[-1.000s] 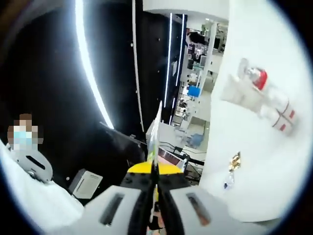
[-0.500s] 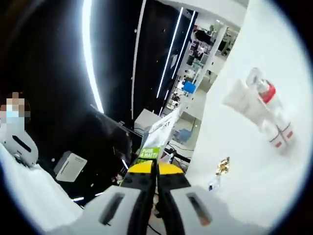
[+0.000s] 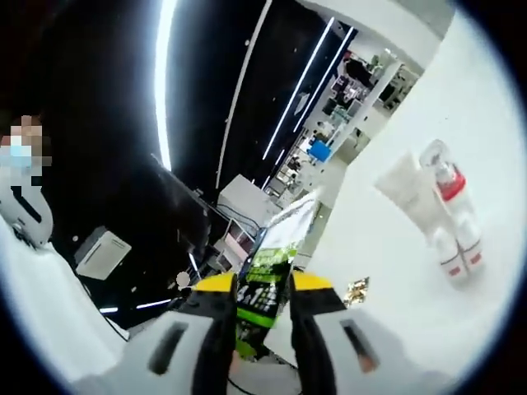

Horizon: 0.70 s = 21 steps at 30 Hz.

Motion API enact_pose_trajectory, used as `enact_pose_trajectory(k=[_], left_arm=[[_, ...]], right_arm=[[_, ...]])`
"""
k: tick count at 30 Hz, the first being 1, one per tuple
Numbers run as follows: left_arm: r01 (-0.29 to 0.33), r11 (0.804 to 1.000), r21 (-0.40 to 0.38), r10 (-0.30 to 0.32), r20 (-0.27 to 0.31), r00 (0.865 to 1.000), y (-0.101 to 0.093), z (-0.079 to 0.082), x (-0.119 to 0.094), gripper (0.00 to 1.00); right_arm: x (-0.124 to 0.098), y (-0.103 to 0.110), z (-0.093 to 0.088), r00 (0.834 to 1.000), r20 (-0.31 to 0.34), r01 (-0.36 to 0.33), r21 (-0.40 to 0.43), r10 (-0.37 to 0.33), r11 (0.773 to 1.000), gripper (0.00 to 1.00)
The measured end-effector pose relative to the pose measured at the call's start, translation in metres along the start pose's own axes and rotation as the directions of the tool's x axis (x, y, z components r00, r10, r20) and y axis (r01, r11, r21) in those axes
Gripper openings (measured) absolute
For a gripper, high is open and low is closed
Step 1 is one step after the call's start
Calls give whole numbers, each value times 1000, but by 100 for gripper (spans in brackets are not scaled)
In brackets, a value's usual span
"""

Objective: Arrange the skincare products in the storage area until every visible bottle or jar stands upright without overlapping.

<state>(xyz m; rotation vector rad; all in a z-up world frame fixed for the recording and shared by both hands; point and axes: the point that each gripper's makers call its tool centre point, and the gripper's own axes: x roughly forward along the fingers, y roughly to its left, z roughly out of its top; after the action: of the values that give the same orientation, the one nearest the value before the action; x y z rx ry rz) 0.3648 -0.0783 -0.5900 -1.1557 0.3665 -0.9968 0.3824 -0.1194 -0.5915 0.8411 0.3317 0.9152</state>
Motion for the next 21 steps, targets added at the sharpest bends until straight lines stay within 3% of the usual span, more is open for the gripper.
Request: enact_pose_trajectory(k=[9,15,21], left_arm=[[-50,999,-11,50,3,999,14,2,-1,0],[-94,995,-21,94,2,996,28,1,2,0],[-126,991,-38,127,1,992,41,0,4,0]], right_arm=[[0,-7,-11,997,-69,27,-89,-33,996,44],[-1,-13,-18,992,-106,54,-188,-75,981,64],[-6,-22,-25,984,-142,78,-227,-112,971,71]])
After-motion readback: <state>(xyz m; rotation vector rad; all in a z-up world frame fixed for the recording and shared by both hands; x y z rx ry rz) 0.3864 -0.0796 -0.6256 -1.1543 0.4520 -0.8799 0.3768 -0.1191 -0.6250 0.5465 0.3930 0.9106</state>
